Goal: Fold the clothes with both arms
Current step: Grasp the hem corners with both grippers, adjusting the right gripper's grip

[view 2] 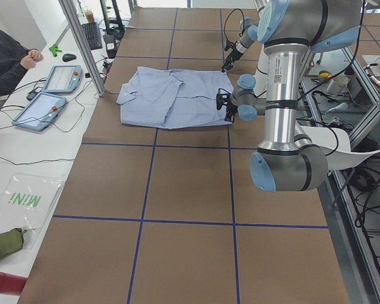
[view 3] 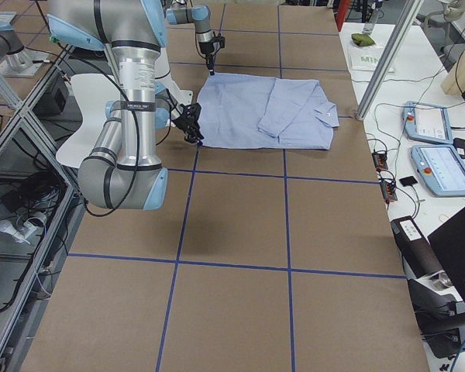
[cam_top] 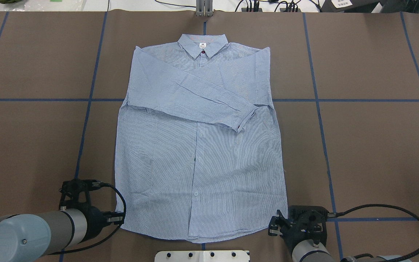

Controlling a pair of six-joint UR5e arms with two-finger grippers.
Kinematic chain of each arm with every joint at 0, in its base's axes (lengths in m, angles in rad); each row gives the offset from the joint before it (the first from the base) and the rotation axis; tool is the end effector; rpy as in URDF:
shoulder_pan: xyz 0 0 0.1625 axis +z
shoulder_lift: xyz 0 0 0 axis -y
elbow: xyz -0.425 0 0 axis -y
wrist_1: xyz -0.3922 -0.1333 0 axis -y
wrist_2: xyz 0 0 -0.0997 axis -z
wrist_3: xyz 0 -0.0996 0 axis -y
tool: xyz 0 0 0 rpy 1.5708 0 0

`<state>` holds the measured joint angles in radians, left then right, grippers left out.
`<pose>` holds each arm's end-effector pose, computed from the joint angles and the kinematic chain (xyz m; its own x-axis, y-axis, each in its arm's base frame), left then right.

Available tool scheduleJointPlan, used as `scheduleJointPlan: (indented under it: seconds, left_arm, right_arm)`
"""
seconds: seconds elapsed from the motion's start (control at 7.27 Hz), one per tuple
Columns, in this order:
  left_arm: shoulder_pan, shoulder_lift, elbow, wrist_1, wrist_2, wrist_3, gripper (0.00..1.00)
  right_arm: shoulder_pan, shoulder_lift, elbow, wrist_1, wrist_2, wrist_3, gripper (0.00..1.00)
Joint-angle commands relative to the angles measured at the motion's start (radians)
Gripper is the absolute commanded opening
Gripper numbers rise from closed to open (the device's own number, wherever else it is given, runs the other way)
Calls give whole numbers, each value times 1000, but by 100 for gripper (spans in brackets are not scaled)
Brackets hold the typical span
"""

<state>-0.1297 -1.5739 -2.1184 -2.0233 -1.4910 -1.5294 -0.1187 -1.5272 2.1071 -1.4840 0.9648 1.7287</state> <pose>0.4506 -0.2012 0.3516 0.5407 -0.0289 -0.8407 0.1733 0.9818 0.0777 -0.4947 -0.1324 0.3749 0.7309 0.0430 0.6811 -0.3720 0.8618 0.3448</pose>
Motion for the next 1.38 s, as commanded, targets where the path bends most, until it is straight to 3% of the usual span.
scheduleJointPlan:
  seconds: [0.0, 0.28, 1.24]
  left_arm:
    - [-1, 0, 0, 0, 0, 0, 0]
    - [-2, 0, -2, 0, 0, 0, 0]
    - [-2, 0, -6, 0, -2, 2, 0]
  right_arm:
    - [-4, 7, 1, -42, 2, 0, 40]
    - [-6, 19, -1, -41, 0, 0, 36]
    - [-30, 22, -18, -39, -1, 2, 37]
